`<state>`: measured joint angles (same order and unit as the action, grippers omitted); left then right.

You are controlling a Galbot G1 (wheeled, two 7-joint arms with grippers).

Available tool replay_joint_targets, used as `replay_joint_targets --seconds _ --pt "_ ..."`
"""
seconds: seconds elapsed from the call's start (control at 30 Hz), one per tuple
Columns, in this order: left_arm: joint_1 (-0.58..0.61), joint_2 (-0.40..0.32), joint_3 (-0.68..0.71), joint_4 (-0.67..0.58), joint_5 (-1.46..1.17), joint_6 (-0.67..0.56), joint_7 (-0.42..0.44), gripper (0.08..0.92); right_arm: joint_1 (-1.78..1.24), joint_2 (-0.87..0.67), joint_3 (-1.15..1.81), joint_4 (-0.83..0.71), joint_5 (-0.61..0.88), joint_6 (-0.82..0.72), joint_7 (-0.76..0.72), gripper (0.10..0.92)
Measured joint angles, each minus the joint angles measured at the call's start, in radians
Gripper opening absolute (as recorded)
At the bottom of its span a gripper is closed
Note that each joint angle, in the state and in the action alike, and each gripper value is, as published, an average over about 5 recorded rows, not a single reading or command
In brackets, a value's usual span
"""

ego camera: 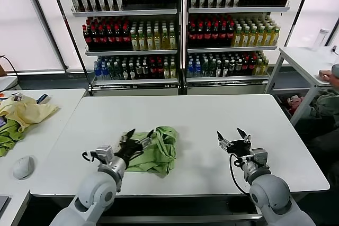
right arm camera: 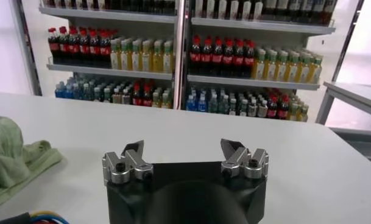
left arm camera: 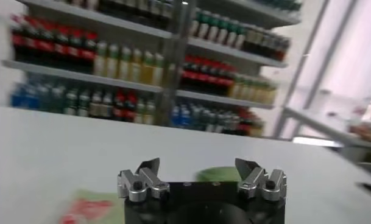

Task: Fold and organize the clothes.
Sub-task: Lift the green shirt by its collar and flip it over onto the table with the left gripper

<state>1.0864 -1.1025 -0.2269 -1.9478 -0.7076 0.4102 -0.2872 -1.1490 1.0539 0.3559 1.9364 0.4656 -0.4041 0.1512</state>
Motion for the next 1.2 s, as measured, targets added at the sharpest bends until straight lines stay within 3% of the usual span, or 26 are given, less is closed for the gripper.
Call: replay_joint_targets --seconds 0.43,0.73,0.83,1.2 --pt "0.026 -0.020 -0.058 0.129 0.044 0.001 -0.061 0.823 -0.005 -0.002 0.005 0.010 0.000 0.000 0.002 0.823" --pt "0.040 -0.024 -0.056 0.152 0.008 0.024 -0.070 0.816 -0.006 -0.007 0.012 0.020 0.001 -0.001 0.003 0.823" --pt "0.040 -0.029 -0.055 0.152 -0.010 0.024 -0.067 0.763 -0.006 -0.007 0.012 0.022 0.001 -0.002 0.004 0.823" --pt "0.035 -0.036 -0.076 0.173 -0.103 0.004 -0.043 0.446 -0.009 -0.006 0.017 0.030 0.002 -0.006 0.007 0.823"
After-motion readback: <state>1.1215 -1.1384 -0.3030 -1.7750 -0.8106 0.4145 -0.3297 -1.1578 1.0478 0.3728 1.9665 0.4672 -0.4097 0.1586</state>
